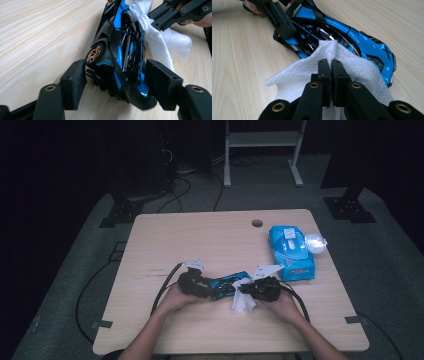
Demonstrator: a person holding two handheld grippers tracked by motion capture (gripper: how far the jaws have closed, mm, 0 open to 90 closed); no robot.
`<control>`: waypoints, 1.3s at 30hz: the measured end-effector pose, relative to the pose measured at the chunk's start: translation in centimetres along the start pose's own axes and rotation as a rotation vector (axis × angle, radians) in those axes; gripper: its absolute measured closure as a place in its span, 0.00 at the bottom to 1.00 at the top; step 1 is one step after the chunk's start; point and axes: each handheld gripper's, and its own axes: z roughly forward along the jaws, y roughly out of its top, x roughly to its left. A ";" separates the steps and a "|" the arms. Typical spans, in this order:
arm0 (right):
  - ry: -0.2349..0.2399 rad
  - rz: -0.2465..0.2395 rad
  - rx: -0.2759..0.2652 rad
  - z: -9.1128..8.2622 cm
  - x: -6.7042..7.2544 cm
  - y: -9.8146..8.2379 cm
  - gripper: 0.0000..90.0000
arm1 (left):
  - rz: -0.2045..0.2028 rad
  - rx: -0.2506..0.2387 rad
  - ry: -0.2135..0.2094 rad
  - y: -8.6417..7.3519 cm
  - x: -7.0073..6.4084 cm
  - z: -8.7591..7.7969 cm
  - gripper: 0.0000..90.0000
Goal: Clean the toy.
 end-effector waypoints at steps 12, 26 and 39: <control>0.050 0.025 0.036 -0.5 0.0 -0.4 0.95 | 0.157 0.015 0.039 0.4 -1.7 0.0 0.49; 0.050 0.090 -0.152 -3.7 -0.6 2.6 0.95 | 0.441 0.061 0.134 0.6 -4.1 0.0 0.54; 0.026 0.105 -0.116 -3.2 -0.4 1.5 0.96 | 0.289 0.053 0.014 0.5 -3.2 0.6 0.44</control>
